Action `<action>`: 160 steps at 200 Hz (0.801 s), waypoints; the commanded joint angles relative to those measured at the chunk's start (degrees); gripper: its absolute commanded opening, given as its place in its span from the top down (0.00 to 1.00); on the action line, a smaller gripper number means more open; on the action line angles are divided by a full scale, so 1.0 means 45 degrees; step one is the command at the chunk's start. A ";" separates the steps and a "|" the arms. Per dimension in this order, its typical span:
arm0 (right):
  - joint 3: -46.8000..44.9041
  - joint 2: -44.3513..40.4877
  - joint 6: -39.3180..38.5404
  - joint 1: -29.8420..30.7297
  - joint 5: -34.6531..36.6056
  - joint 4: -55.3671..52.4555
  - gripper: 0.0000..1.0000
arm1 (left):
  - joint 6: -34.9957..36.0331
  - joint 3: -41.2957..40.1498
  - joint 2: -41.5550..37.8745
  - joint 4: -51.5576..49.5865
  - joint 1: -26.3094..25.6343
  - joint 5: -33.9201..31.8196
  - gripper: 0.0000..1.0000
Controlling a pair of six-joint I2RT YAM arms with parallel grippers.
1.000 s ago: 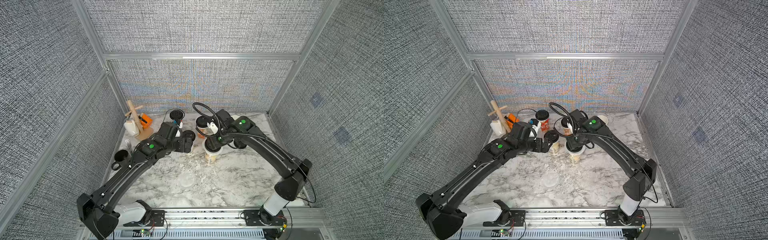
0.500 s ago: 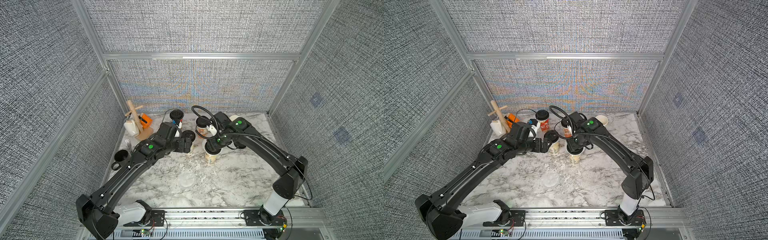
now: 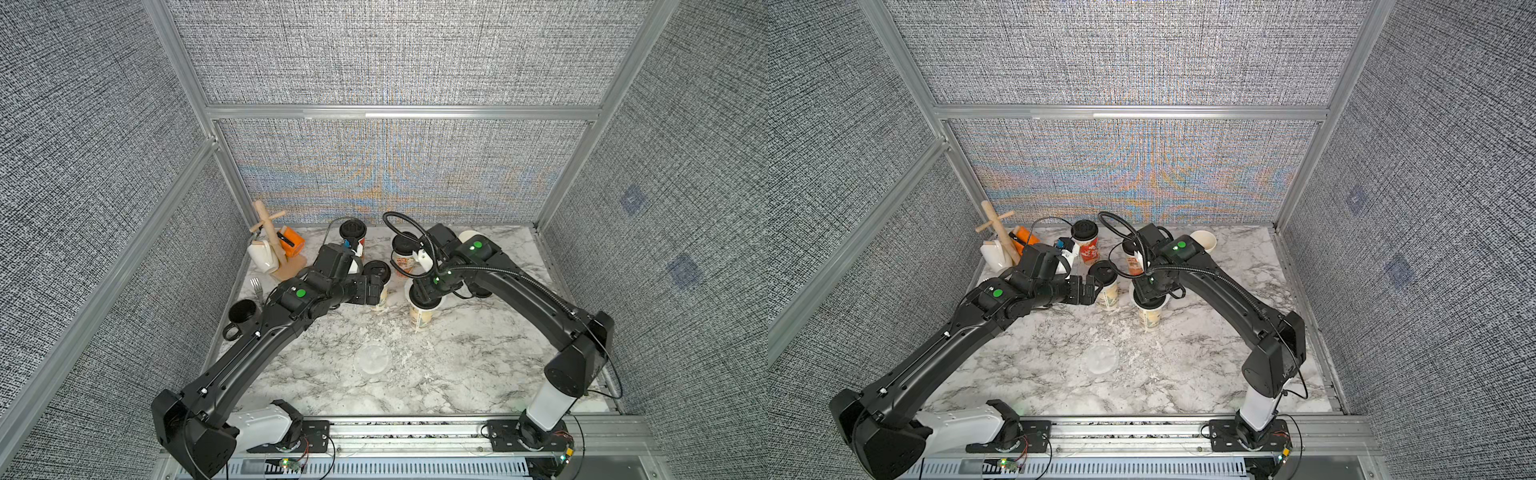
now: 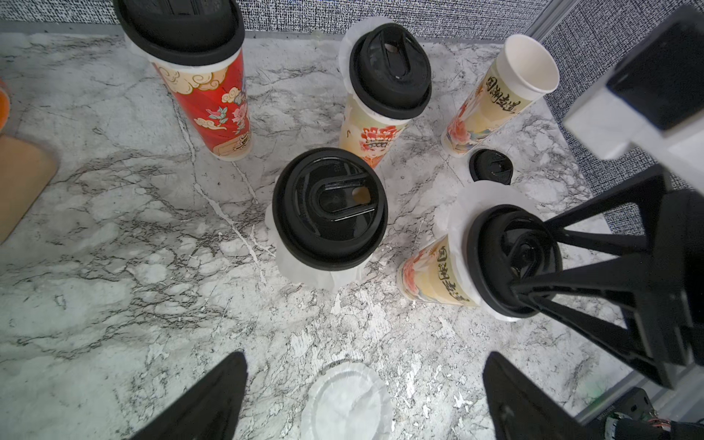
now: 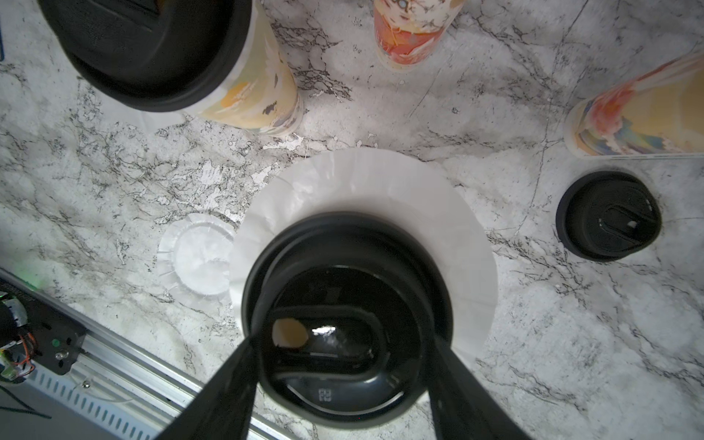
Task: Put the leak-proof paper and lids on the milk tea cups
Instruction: Place the cup lid on the cup.
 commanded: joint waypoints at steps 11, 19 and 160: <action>-0.0050 0.0076 -0.0179 -0.0055 -0.0060 0.0324 0.36 | 0.0138 0.0018 -0.0066 -0.0132 0.0025 0.0040 0.02; -0.0051 0.0112 -0.0184 -0.0059 -0.0059 0.0331 0.35 | 0.0140 0.0017 -0.0067 -0.0122 0.0028 0.0057 0.02; 0.0137 0.0034 -0.0137 -0.0052 -0.0041 0.0315 0.17 | 0.0129 0.0017 -0.0139 -0.0157 0.0068 0.0100 0.02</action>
